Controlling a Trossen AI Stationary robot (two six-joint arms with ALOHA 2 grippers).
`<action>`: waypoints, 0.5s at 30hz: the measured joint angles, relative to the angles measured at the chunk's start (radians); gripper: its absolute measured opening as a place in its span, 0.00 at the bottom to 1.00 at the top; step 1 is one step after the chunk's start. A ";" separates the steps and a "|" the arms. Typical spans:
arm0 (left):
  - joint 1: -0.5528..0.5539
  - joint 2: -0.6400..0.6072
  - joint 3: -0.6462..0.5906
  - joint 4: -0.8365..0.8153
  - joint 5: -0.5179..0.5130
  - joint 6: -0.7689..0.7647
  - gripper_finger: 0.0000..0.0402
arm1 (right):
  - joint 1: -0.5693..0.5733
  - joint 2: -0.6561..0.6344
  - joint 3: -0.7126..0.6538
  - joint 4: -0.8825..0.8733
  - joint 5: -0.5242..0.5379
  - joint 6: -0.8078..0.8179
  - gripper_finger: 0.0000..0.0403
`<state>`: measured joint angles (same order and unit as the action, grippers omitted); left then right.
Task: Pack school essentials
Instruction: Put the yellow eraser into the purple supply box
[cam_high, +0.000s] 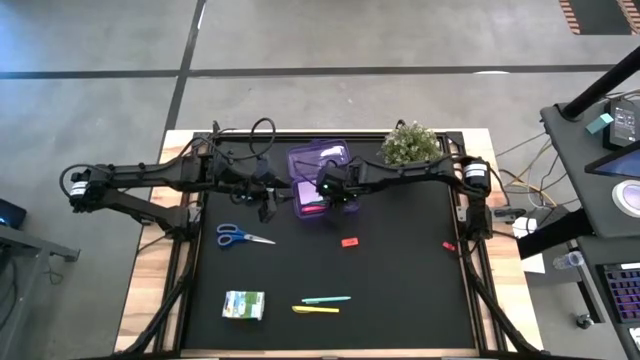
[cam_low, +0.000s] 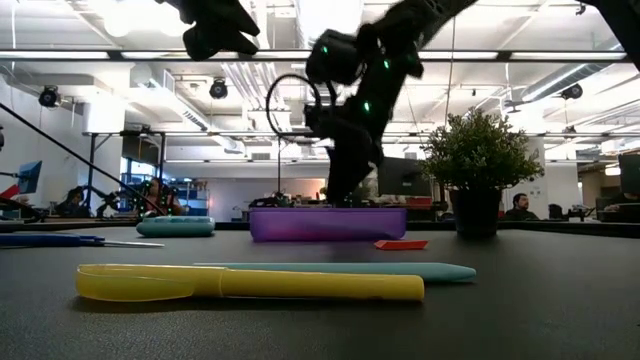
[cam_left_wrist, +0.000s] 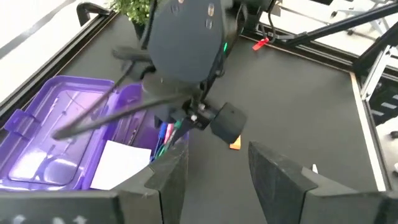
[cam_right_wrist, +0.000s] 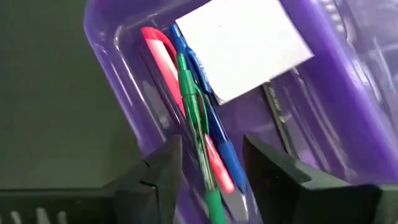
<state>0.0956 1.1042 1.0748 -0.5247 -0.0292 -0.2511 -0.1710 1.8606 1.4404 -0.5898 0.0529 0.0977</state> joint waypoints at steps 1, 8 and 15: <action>0.000 0.000 0.000 0.000 0.000 0.003 0.38 | 0.003 0.000 0.034 -0.052 0.001 0.023 0.41; 0.000 0.000 -0.001 -0.044 0.000 0.004 0.38 | 0.106 -0.028 0.121 -0.283 0.000 0.049 0.44; 0.000 0.000 -0.002 -0.092 0.000 -0.031 0.38 | 0.256 -0.047 0.020 -0.262 -0.002 -0.004 0.44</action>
<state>0.0952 1.1042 1.0729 -0.6168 -0.0292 -0.2820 0.0853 1.8137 1.4599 -0.8521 0.0505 0.0938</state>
